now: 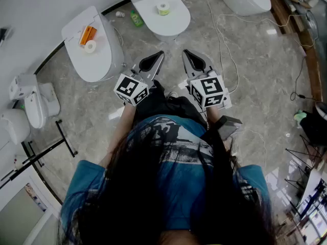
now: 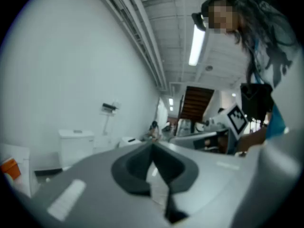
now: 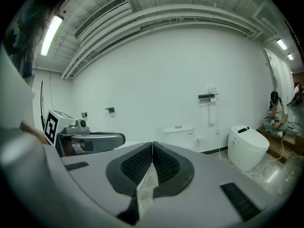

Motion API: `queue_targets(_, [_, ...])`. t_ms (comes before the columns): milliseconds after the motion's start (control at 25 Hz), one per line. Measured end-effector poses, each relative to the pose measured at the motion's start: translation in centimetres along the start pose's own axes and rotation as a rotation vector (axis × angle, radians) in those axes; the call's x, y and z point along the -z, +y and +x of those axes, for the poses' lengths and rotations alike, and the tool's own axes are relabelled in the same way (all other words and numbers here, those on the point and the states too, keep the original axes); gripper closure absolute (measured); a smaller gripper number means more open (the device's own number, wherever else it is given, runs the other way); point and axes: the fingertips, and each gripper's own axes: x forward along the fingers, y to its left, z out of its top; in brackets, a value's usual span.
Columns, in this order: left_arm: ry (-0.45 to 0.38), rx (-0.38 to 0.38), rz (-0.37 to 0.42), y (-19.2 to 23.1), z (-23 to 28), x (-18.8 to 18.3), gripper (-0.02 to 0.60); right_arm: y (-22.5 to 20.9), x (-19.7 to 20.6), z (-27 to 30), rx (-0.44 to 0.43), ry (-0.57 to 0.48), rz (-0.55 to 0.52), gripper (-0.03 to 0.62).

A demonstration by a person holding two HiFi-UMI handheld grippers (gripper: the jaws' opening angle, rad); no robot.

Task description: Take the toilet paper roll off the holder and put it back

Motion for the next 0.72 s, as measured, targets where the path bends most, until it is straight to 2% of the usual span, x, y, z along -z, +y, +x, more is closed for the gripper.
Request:
queue_targets(160, [-0.002, -0.012, -0.004, 1.7, 1.2, 0.1, 0.591, -1.2, 0.0, 1.6, -0.007, 0.010, 0.000, 0.586])
queue_targets(360, [-0.004, -0.027, -0.022, 6.1, 3.1, 0.2, 0.591, -2.7, -0.2, 5.4, -0.020, 0.039, 0.009, 0.586])
queue_targets(720, [0.026, 0.003, -0.042, 19.0, 9.4, -1.2, 0.591, -7.9, -2.7, 17.9, 0.011, 0.071, 0.075, 0.586])
